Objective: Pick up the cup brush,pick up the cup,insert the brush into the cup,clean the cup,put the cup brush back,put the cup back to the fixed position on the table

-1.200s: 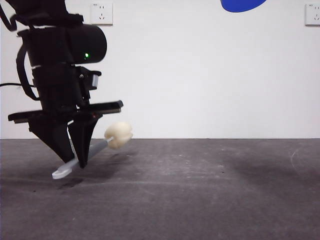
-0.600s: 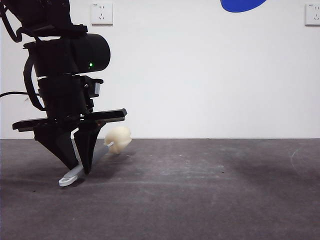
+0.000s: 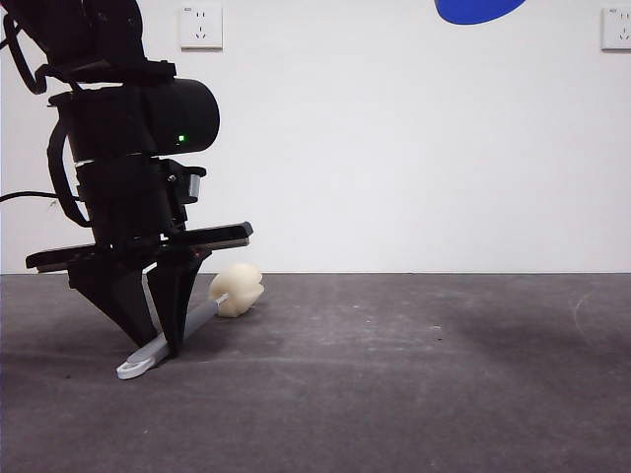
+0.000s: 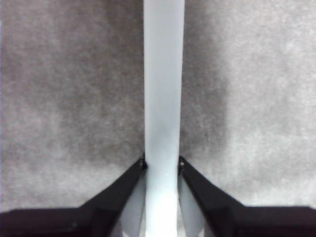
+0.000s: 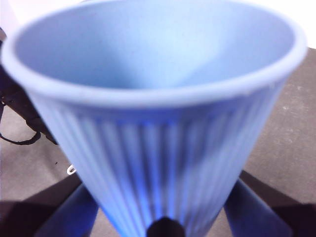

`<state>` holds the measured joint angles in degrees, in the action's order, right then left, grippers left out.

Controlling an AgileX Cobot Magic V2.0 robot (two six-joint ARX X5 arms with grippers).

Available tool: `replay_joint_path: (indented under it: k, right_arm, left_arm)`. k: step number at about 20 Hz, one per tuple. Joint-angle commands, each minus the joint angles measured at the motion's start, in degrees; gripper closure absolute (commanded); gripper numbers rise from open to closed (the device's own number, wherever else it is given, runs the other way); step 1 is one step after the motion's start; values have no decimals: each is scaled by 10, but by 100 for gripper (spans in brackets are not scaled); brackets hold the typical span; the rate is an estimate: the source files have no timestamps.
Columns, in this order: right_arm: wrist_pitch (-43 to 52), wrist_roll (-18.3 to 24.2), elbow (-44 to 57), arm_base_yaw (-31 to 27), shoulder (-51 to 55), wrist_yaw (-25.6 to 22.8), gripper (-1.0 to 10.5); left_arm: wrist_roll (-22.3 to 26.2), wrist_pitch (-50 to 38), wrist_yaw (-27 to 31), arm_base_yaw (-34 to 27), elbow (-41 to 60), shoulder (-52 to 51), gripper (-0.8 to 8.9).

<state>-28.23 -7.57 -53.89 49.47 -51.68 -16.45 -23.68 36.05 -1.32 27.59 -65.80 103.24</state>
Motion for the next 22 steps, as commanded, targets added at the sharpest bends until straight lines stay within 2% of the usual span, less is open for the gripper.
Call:
replay_joint_path:
  k: [1, 5, 7, 8, 12, 16, 20, 22]
  right_arm:
    - [6, -6, 0, 1, 0, 1, 963]
    - [-2, -6, 0, 1, 0, 0, 963]
    - [-3, -6, 0, 1, 0, 0, 963]
    - [-3, -5, 0, 1, 0, 0, 963]
    - [27, 32, 0, -1, -11, -4, 963]
    - [76, 61, 3, -15, -63, -6, 963]
    - [202, 72, 36, -42, -148, -9, 963]
    - [277, 72, 60, -58, -187, -18, 963]
  left_arm:
    - [-4, -1, -18, 6, 2, 17, 607]
    - [1, 5, -22, 9, 2, 17, 560]
    - [14, 15, -22, 9, 2, 16, 376]
    - [15, 20, -22, 8, 2, 13, 337]
    - [43, 27, -21, 8, 1, -29, 339]
    - [62, 25, -18, 8, 1, -126, 339]
    - [101, 40, -19, 8, 1, -261, 341]
    - [106, 56, -18, 8, 1, -329, 341]
